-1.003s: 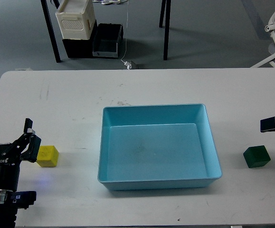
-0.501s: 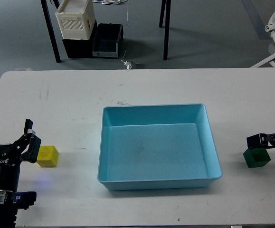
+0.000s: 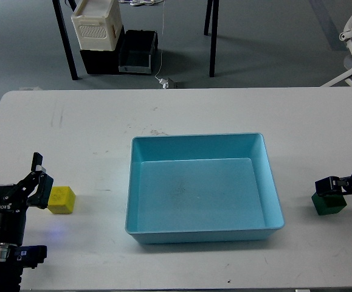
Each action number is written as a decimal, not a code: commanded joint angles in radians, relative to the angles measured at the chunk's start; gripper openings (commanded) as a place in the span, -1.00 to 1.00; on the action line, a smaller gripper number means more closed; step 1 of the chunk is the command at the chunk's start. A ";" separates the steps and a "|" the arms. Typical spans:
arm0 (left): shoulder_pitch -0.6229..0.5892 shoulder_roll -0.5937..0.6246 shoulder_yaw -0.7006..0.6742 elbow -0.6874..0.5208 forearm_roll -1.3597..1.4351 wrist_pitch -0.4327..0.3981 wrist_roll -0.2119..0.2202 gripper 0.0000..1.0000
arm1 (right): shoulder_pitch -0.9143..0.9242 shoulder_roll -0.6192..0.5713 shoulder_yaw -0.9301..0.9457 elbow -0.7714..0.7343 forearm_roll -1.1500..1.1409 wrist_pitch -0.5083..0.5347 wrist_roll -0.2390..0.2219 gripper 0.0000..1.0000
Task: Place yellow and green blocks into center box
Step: 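Lower the right gripper down onto the dark green cube, then close the right gripper on the green cube and lift it, then carry the green cube into the blue tray and lower it, then open the right gripper and withdraw it upward out of view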
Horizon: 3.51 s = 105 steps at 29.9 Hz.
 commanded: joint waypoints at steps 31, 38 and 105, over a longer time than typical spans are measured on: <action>0.002 0.000 0.025 0.004 0.001 0.000 0.000 1.00 | -0.031 0.041 0.049 -0.007 -0.045 0.000 0.000 -1.00; 0.002 0.000 0.025 0.004 0.001 0.000 -0.002 1.00 | 0.037 0.018 0.199 0.045 -0.024 0.000 0.000 -1.00; 0.008 0.000 0.055 -0.004 0.001 0.000 0.000 1.00 | 0.169 0.584 0.087 -0.217 0.298 0.000 0.000 1.00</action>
